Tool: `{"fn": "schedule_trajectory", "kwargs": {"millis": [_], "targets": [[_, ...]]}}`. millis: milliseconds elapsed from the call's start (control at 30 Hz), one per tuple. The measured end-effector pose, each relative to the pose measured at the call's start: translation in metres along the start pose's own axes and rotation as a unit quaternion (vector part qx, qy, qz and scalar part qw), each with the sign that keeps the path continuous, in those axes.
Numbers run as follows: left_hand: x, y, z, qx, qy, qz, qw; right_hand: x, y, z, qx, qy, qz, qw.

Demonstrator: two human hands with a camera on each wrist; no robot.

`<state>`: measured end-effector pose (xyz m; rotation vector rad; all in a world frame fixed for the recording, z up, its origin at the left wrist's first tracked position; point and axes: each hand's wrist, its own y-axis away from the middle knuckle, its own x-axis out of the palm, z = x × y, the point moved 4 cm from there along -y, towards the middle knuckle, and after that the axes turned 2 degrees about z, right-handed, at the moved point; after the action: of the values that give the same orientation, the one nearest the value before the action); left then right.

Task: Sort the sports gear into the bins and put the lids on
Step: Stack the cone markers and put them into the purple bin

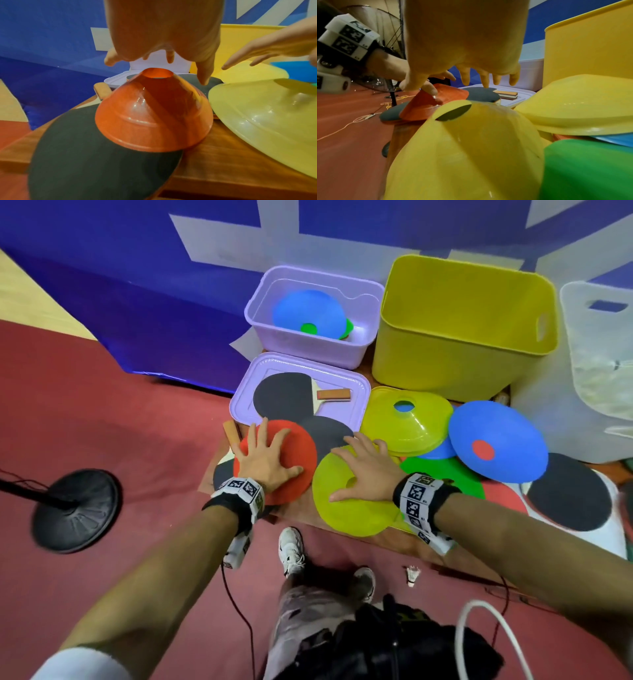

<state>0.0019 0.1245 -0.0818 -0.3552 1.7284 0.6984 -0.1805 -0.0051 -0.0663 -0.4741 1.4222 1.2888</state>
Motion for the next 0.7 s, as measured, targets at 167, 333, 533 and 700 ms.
{"fn": "schedule_trajectory", "kwargs": {"millis": [167,333,533,700], "targets": [[0.011,0.003,0.003,-0.021,-0.010,0.068,0.997,0.016,0.016,0.000,0.016,0.071,0.029,0.997],[0.006,-0.010,0.007,-0.005,-0.063,0.080,0.995,0.031,0.015,0.001,0.071,0.093,0.073,0.990],[0.002,-0.021,0.012,0.033,-0.013,0.131,0.991,0.039,0.018,-0.005,0.119,0.057,0.082,0.988],[-0.013,-0.019,0.011,0.053,-0.044,0.110,0.992,0.042,0.021,-0.005,0.120,0.044,0.068,0.989]]}}
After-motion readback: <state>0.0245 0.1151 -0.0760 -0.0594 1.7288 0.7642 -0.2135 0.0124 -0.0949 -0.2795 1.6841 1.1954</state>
